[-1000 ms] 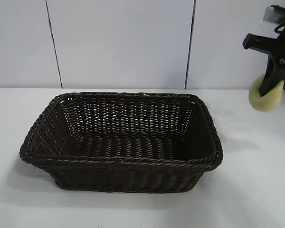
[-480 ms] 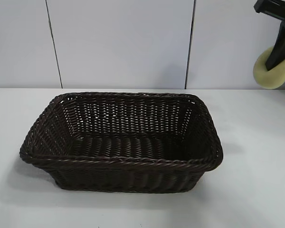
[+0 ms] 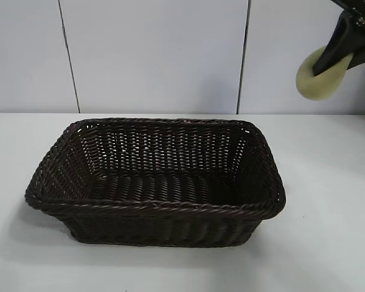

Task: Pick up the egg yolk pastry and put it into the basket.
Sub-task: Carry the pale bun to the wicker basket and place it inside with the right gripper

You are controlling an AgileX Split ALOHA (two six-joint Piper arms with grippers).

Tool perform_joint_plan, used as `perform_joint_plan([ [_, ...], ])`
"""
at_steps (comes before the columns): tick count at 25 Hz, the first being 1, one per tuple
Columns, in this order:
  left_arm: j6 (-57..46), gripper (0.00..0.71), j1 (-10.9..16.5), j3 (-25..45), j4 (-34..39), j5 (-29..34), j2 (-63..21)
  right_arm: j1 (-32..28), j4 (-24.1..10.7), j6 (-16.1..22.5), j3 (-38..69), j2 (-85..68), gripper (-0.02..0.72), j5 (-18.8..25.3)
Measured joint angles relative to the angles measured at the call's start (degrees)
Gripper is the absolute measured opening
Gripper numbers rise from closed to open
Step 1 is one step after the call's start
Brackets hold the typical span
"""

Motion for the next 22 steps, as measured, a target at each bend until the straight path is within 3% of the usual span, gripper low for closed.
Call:
perform_joint_plan([
  [14, 0.0, 0.561, 0.0, 0.0, 0.0, 0.0, 0.0, 24.31, 1.73, 1.67, 0.0, 5.06, 0.033, -13.89],
  [17, 0.0, 0.561, 0.0, 0.0, 0.0, 0.0, 0.0, 27.57, 1.94, 2.06, 0.0, 7.65, 0.033, -16.7],
  [22, 0.0, 0.561, 0.0, 0.0, 0.0, 0.0, 0.0, 29.21, 1.95, 2.06, 0.0, 12.65, 0.033, -17.53],
])
